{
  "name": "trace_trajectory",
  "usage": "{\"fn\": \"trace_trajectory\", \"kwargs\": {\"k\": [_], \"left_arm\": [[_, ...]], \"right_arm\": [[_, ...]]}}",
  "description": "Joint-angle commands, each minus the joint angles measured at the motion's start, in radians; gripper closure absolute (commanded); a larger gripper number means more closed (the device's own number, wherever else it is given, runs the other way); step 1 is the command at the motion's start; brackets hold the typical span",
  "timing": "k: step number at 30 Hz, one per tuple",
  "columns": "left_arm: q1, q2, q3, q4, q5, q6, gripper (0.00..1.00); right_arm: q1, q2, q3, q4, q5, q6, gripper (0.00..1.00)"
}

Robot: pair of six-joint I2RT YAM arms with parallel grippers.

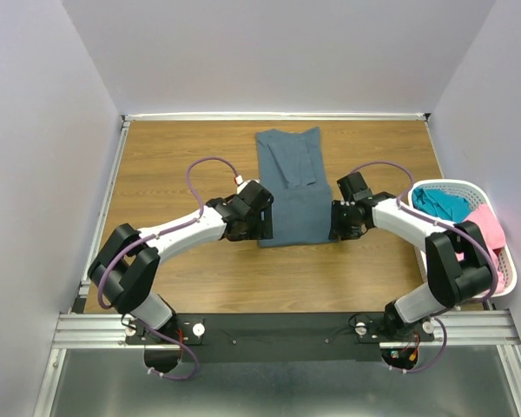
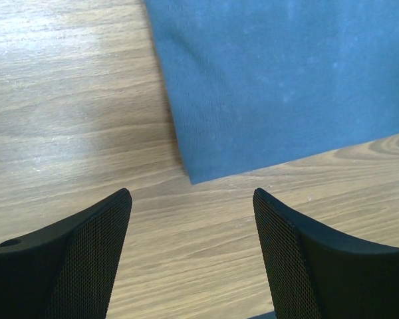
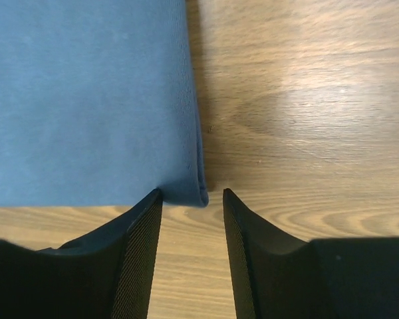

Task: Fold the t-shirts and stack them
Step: Fold the tshirt

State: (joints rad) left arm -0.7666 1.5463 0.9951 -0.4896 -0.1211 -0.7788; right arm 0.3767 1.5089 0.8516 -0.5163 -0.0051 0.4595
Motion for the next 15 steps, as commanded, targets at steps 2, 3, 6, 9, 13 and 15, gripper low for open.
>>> {"fn": "trace_trajectory", "kwargs": {"k": [2, 3, 6, 9, 13, 15], "left_arm": [[-0.019, 0.014, 0.037, -0.024, -0.054, -0.008, 0.18], [-0.022, 0.014, 0.039, -0.026, -0.055, -0.008, 0.18], [-0.023, 0.024, 0.043, -0.026, -0.055, -0.008, 0.18], [-0.026, 0.041, 0.051, -0.026, -0.051, -0.01, 0.18], [-0.03, 0.069, 0.059, -0.026, -0.048, -0.013, 0.18], [-0.031, 0.092, 0.066, -0.026, -0.046, -0.011, 0.18]], "right_arm": [[0.027, 0.062, -0.013, 0.027, 0.065, 0.027, 0.51], [0.031, 0.077, -0.017, 0.032, 0.07, 0.027, 0.52], [0.04, 0.094, -0.031, 0.03, 0.079, 0.027, 0.52], [0.065, 0.099, -0.049, 0.03, 0.068, 0.025, 0.52], [0.071, 0.099, -0.057, 0.029, 0.063, 0.028, 0.67], [0.076, 0.1, -0.051, 0.027, 0.062, 0.025, 0.83]]}}
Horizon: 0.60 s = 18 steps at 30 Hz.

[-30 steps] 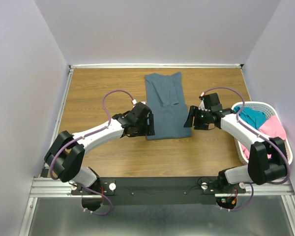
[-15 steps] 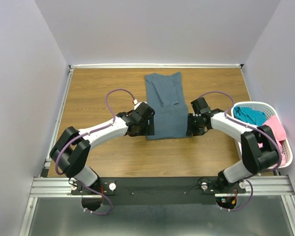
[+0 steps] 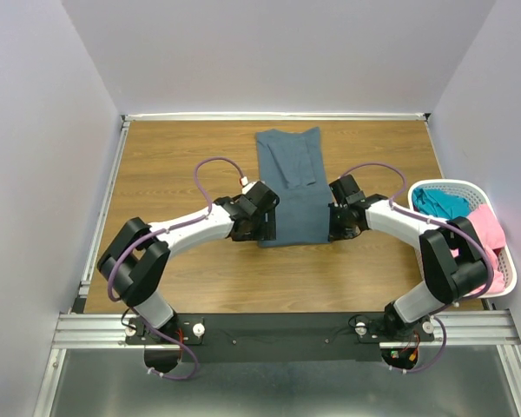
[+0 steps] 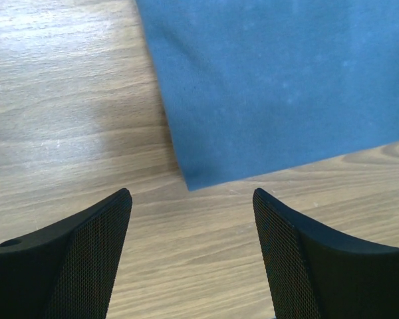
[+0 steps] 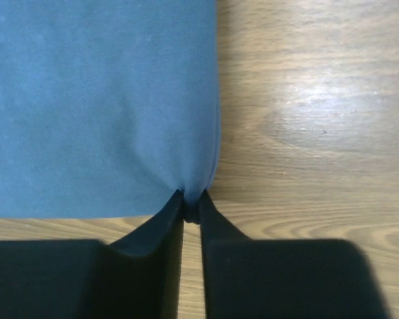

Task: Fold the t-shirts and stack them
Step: Fold the tshirt

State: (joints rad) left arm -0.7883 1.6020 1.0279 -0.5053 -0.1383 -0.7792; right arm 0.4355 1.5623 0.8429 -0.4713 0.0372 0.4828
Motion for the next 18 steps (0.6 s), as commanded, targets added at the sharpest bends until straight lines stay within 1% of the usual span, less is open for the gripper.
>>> {"fn": "trace_trajectory", "kwargs": {"k": [1, 3, 7, 14, 18], "left_arm": [[-0.009, 0.042, 0.035, -0.01, -0.027, -0.012, 0.19], [-0.009, 0.062, 0.041, -0.01, -0.03, -0.015, 0.19], [-0.009, 0.107, 0.061, -0.013, -0.027, -0.025, 0.23], [-0.009, 0.142, 0.081, -0.036, -0.046, -0.049, 0.34], [-0.011, 0.168, 0.089, -0.042, -0.046, -0.052, 0.38]], "right_arm": [[0.019, 0.045, -0.039, -0.02, 0.018, 0.002, 0.88], [0.025, 0.041, -0.028, -0.02, 0.015, -0.001, 1.0], [0.031, 0.033, -0.01, -0.02, -0.002, -0.01, 1.0], [0.034, 0.033, -0.001, -0.018, -0.01, -0.01, 0.99], [0.035, 0.03, -0.005, -0.017, -0.017, -0.012, 0.99]]}}
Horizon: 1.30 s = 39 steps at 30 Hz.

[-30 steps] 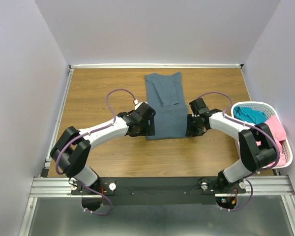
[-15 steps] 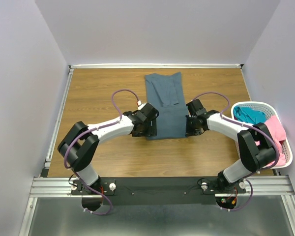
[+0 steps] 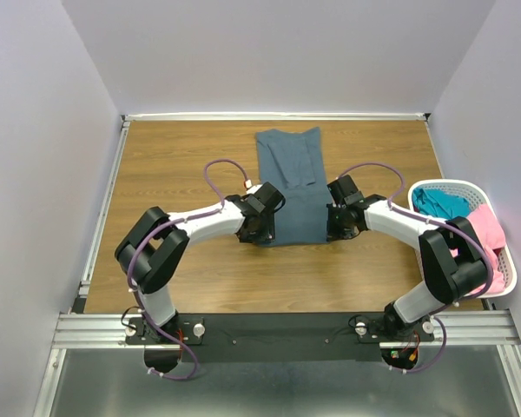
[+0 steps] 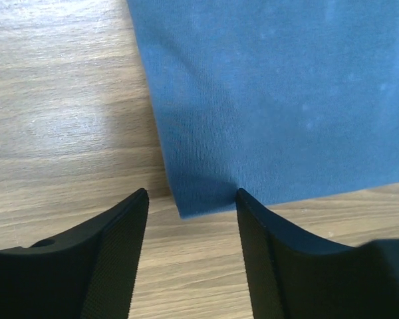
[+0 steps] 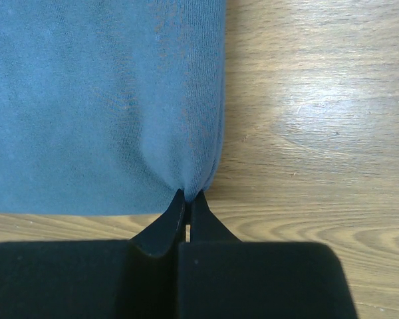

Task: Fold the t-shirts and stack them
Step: Fold the tshirt

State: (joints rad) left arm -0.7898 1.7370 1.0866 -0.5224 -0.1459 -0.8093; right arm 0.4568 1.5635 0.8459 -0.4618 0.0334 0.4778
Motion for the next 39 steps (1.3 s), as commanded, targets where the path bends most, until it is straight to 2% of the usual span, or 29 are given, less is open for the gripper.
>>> {"fn": "trace_trajectory", "kwargs": {"k": [1, 8, 11, 15, 17, 18, 21, 27, 32, 39], "left_arm": [[-0.009, 0.038, 0.032, -0.028, -0.034, -0.022, 0.38], [-0.014, 0.081, 0.027, -0.067, -0.024, -0.033, 0.42], [-0.014, 0.102, 0.038, -0.079, -0.023, -0.03, 0.48], [-0.014, 0.114, 0.038, -0.084, -0.015, -0.031, 0.71], [-0.015, 0.116, 0.038, -0.082, -0.009, -0.027, 0.79], [-0.014, 0.121, 0.039, -0.079, -0.007, -0.019, 0.88], [-0.014, 0.133, 0.047, -0.083, 0.002, -0.01, 1.0], [-0.014, 0.081, 0.041, -0.116, -0.004, 0.051, 1.0], [-0.02, -0.02, -0.031, -0.162, 0.02, 0.079, 1.0], [-0.172, -0.207, -0.154, -0.267, 0.112, 0.044, 1.0]], "right_arm": [[0.014, 0.027, -0.008, -0.028, -0.013, -0.007, 0.99], [0.014, 0.006, -0.002, -0.028, -0.024, 0.001, 0.99], [0.014, 0.009, 0.007, -0.028, -0.027, 0.001, 0.99], [0.014, 0.006, 0.01, -0.029, -0.024, -0.004, 0.99], [0.016, 0.012, 0.019, -0.028, -0.018, -0.01, 0.99], [0.016, 0.026, 0.025, -0.028, -0.017, -0.014, 0.99], [0.016, 0.041, 0.045, -0.028, -0.02, -0.022, 0.99], [0.014, 0.021, 0.068, -0.052, -0.027, -0.053, 0.99], [0.02, 0.007, 0.064, -0.185, -0.085, -0.065, 0.99], [0.121, -0.143, 0.033, -0.424, -0.13, -0.01, 0.99]]}}
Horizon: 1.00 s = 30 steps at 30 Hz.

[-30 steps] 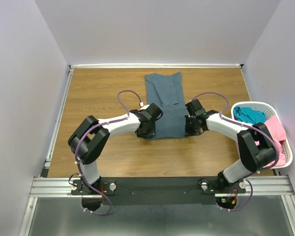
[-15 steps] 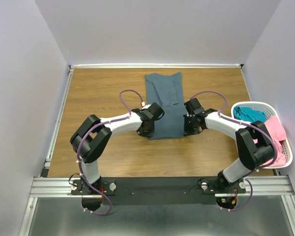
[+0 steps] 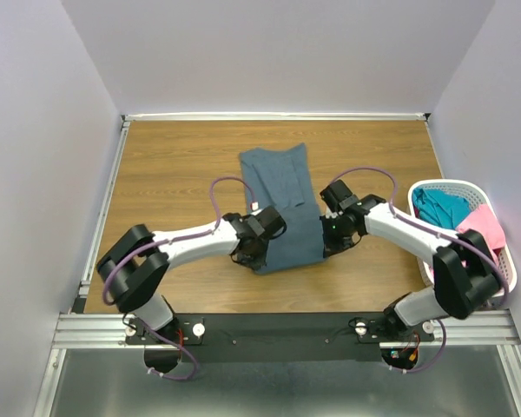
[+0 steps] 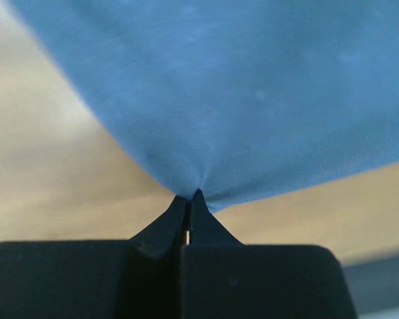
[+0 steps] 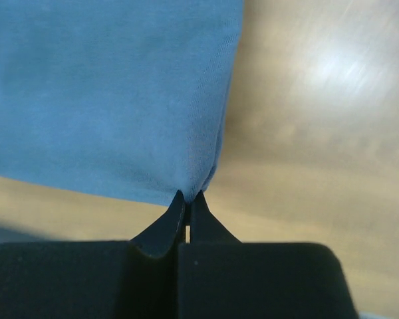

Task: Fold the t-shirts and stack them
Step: Fold the tshirt

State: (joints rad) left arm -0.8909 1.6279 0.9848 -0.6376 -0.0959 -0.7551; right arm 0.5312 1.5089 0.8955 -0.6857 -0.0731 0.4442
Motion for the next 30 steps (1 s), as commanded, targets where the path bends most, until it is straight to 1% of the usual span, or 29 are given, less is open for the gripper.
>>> {"fn": "trace_trajectory", "kwargs": {"k": [1, 2, 5, 9, 11, 13, 15, 16, 18, 19, 20, 21, 23, 24, 25, 26, 27, 29, 30], "left_arm": [[-0.094, -0.123, -0.06, -0.163, 0.077, -0.027, 1.0], [-0.13, -0.17, -0.066, -0.181, 0.091, -0.047, 1.0], [-0.193, -0.259, -0.089, -0.218, 0.177, -0.102, 1.0], [-0.243, -0.33, -0.087, -0.266, 0.211, -0.145, 1.0], [-0.24, -0.356, -0.084, -0.266, 0.202, -0.151, 1.0], [-0.195, -0.365, -0.069, -0.264, 0.19, -0.135, 1.0], [-0.145, -0.385, -0.055, -0.249, 0.174, -0.112, 1.0], [-0.075, -0.396, -0.046, -0.24, 0.174, -0.083, 1.0], [0.016, -0.419, -0.032, -0.222, 0.176, -0.046, 1.0], [0.089, -0.422, -0.002, -0.218, 0.17, -0.005, 1.0], [0.121, -0.422, 0.015, -0.215, 0.163, 0.014, 1.0], [0.15, -0.407, 0.053, -0.209, 0.156, 0.04, 1.0], [0.226, -0.37, 0.092, -0.185, 0.162, 0.103, 1.0], [0.253, -0.358, 0.122, -0.169, 0.166, 0.117, 1.0], [0.276, -0.344, 0.136, -0.151, 0.174, 0.132, 1.0], [0.33, -0.309, 0.147, -0.116, 0.202, 0.17, 1.0], [0.355, -0.289, 0.167, -0.096, 0.211, 0.184, 1.0], [0.401, -0.241, 0.19, -0.057, 0.226, 0.215, 1.0], [0.438, -0.184, 0.219, -0.027, 0.249, 0.241, 1.0]], "right_arm": [[0.056, -0.108, -0.02, -0.222, -0.033, 0.031, 0.99], [0.067, -0.143, -0.023, -0.244, -0.053, 0.046, 1.0], [0.102, -0.208, -0.02, -0.33, -0.092, 0.079, 1.0], [0.112, -0.254, 0.002, -0.42, -0.131, 0.08, 0.99], [0.112, -0.254, 0.052, -0.457, -0.091, 0.068, 1.0], [0.112, -0.224, 0.098, -0.478, -0.044, 0.062, 1.0], [0.113, -0.191, 0.181, -0.483, 0.024, 0.053, 1.0], [0.112, -0.158, 0.216, -0.48, 0.039, 0.047, 0.99], [0.112, -0.113, 0.321, -0.479, 0.094, 0.028, 1.0], [0.11, -0.067, 0.357, -0.476, 0.108, 0.021, 0.99], [0.108, -0.044, 0.391, -0.471, 0.119, 0.013, 0.99], [0.107, -0.021, 0.469, -0.462, 0.124, -0.008, 1.0], [0.104, 0.066, 0.555, -0.456, 0.124, -0.039, 1.0], [0.102, 0.1, 0.639, -0.454, 0.127, -0.05, 0.99], [0.096, 0.129, 0.693, -0.453, 0.128, -0.059, 0.99], [0.092, 0.19, 0.736, -0.451, 0.134, -0.087, 0.99], [0.072, 0.22, 0.817, -0.443, 0.136, -0.099, 0.99], [0.049, 0.284, 0.884, -0.436, 0.133, -0.137, 1.0], [0.036, 0.345, 0.917, -0.427, 0.118, -0.153, 1.0]]}}
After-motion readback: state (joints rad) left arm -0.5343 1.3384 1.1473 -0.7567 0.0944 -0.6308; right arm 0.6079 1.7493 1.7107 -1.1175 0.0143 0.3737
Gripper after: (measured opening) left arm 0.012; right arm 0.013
